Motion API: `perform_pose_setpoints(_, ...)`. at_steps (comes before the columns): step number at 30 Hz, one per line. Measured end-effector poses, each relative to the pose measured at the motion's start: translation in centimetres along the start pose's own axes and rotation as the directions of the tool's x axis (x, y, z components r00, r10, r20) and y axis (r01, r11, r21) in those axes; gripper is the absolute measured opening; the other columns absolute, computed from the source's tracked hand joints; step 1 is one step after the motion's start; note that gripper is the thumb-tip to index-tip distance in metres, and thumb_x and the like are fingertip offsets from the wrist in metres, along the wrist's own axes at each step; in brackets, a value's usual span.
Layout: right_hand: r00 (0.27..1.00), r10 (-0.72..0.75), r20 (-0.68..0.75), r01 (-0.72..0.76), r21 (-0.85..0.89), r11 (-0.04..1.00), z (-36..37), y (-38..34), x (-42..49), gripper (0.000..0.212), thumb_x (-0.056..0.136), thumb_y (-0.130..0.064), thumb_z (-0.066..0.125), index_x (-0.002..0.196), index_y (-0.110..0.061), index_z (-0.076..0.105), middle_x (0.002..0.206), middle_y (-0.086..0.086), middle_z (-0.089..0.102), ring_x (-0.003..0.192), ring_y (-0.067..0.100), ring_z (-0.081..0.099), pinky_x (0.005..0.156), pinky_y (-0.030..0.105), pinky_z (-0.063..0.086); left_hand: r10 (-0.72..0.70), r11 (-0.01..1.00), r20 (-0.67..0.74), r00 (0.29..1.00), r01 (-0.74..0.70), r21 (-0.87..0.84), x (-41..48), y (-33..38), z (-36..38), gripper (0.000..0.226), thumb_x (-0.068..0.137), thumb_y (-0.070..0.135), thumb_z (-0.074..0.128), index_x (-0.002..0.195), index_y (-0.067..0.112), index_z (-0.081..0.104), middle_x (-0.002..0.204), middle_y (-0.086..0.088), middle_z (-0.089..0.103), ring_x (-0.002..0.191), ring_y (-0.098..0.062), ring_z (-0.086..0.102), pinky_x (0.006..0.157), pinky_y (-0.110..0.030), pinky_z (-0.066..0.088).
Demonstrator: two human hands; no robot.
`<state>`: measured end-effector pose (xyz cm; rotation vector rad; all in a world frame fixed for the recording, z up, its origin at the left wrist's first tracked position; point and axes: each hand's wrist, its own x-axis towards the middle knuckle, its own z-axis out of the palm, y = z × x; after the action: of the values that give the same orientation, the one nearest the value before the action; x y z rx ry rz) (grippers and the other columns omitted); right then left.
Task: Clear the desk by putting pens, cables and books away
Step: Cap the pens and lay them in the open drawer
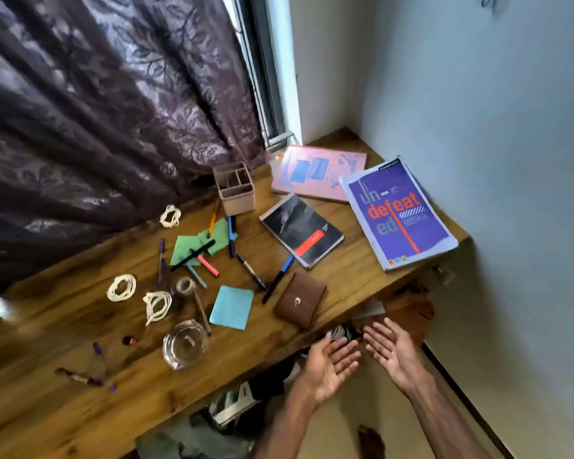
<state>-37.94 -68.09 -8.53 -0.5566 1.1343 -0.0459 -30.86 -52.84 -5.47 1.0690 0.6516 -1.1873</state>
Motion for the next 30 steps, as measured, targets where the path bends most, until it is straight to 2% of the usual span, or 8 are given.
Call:
perform_pose_setpoints(4,0.999,0.038,0.034,-0.039,0.030,0.999,-0.7,-0.5,4.7,0.049,0.101,-0.035,0.051,0.140,-0.004,0.052,0.125,0.019,0.065,0.112,0.032,0.063,0.099,0.044,0.049,0.053,0.952,-0.270,0.961,-0.131,-0.278,3.7,-1.8,0.7,0.046,0.107,0.034,0.037,0.121,-0.003,0.060,0.128,-0.025,0.064,0.129,-0.038,0.055,0.115,-0.046,0.039)
perform_pose_setpoints(7,0.994,0.078,0.076,-0.088,0.126,0.988,-0.5,-0.5,7.9,0.053,0.103,-0.039,0.045,0.142,-0.004,0.051,0.099,0.013,0.071,0.093,0.026,0.064,0.084,0.038,0.051,0.080,0.887,-0.369,0.926,-0.235,-0.398,6.4,-2.1,0.8,0.038,0.104,0.031,0.038,0.105,0.000,0.060,0.105,-0.023,0.065,0.103,-0.037,0.062,0.119,-0.050,0.033)
perform_pose_setpoints(9,0.988,0.089,0.122,-0.112,0.201,0.973,-0.5,-0.4,9.7,0.059,0.103,-0.045,0.041,0.144,-0.003,0.050,0.100,0.014,0.072,0.097,0.028,0.064,0.084,0.037,0.050,0.088,0.825,-0.382,0.920,-0.282,-0.489,8.4,-2.0,0.8,0.037,0.102,0.031,0.037,0.100,0.002,0.060,0.100,-0.023,0.064,0.092,-0.034,0.062,0.118,-0.050,0.035)
perform_pose_setpoints(13,0.977,0.112,0.184,-0.159,0.266,0.951,-0.8,-0.5,12.7,0.071,0.098,-0.058,0.042,0.145,-0.005,0.049,0.140,0.021,0.057,0.133,0.036,0.052,0.105,0.043,0.044,0.056,0.702,-0.388,0.920,-0.313,-0.640,11.6,-1.8,1.3,0.045,0.097,0.037,0.036,0.100,0.000,0.061,0.098,-0.024,0.063,0.097,-0.036,0.062,0.114,-0.048,0.040)
perform_pose_setpoints(16,0.972,0.134,0.193,-0.184,0.269,0.945,-1.4,0.0,14.2,0.077,0.094,-0.062,0.048,0.142,-0.002,0.052,0.133,0.021,0.060,0.120,0.034,0.058,0.091,0.039,0.050,0.040,0.645,-0.421,0.906,-0.346,-0.682,13.0,-2.5,1.6,0.049,0.096,0.044,0.037,0.107,0.003,0.062,0.103,-0.023,0.064,0.113,-0.035,0.059,0.113,-0.049,0.041)
perform_pose_setpoints(22,0.962,0.104,0.251,-0.170,0.258,0.951,-1.4,0.4,15.8,0.074,0.091,-0.065,0.050,0.141,-0.012,0.056,0.138,0.015,0.061,0.135,0.031,0.052,0.119,0.046,0.035,0.036,0.574,-0.447,0.894,-0.385,-0.723,14.8,-2.7,1.5,0.052,0.092,0.046,0.041,0.113,0.003,0.062,0.106,-0.022,0.065,0.114,-0.036,0.059,0.108,-0.045,0.046)
perform_pose_setpoints(28,0.965,0.093,0.244,-0.171,0.321,0.932,-2.4,0.3,13.5,0.059,0.081,-0.055,0.065,0.126,-0.017,0.059,0.112,0.020,0.055,0.111,0.025,0.053,0.092,0.035,0.046,0.009,0.559,-0.451,0.892,-0.379,-0.738,14.2,-3.6,1.1,0.047,0.093,0.045,0.042,0.101,0.003,0.062,0.100,-0.021,0.064,0.095,-0.034,0.063,0.107,-0.048,0.048)
perform_pose_setpoints(30,0.963,0.079,0.257,-0.163,0.324,0.932,-3.6,0.6,12.8,0.059,0.090,-0.056,0.058,0.133,-0.016,0.056,0.116,0.017,0.060,0.118,0.028,0.052,0.101,0.038,0.044,-0.028,0.552,-0.442,0.897,-0.355,-0.754,13.8,-4.7,0.9,0.048,0.093,0.047,0.043,0.101,0.004,0.063,0.101,-0.020,0.065,0.099,-0.034,0.063,0.107,-0.048,0.047)
